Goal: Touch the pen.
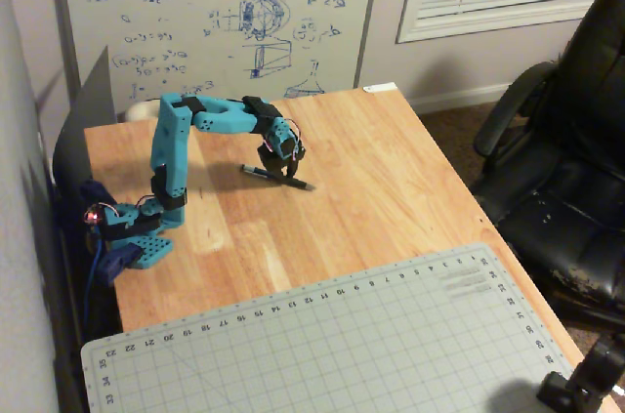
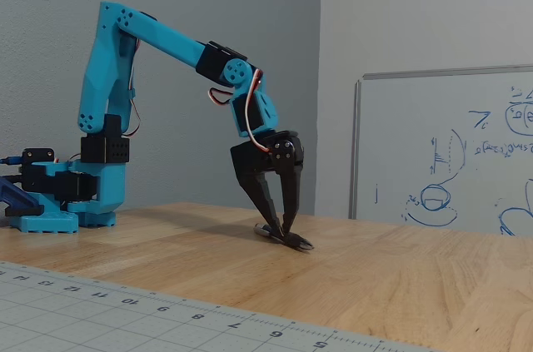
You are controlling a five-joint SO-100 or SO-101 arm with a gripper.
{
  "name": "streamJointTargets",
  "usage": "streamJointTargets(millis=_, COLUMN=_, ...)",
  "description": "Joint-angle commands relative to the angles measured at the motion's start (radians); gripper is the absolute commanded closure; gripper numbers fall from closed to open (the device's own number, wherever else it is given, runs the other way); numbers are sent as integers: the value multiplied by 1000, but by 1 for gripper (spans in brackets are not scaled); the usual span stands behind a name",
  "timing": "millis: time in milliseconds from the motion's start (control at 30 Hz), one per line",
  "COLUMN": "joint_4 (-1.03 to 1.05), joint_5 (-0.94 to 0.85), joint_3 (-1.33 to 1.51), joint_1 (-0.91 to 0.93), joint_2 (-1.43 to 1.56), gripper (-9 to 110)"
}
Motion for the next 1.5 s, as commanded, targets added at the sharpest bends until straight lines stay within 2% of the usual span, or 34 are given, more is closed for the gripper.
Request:
streamJointTargets(millis=0, joint_4=-6, joint_5=8, joint_3=-106, joint_1=-17, joint_2=98, gripper=101)
streamJointTargets(millis=267, joint_4=3, joint_5=8, joint_3=-175, joint_1=-17, joint_2=28, gripper=101)
streamJointTargets(millis=1467, joint_4=9, joint_5=8, joint_3=-137, joint_1=-2, joint_2=-29, gripper=101)
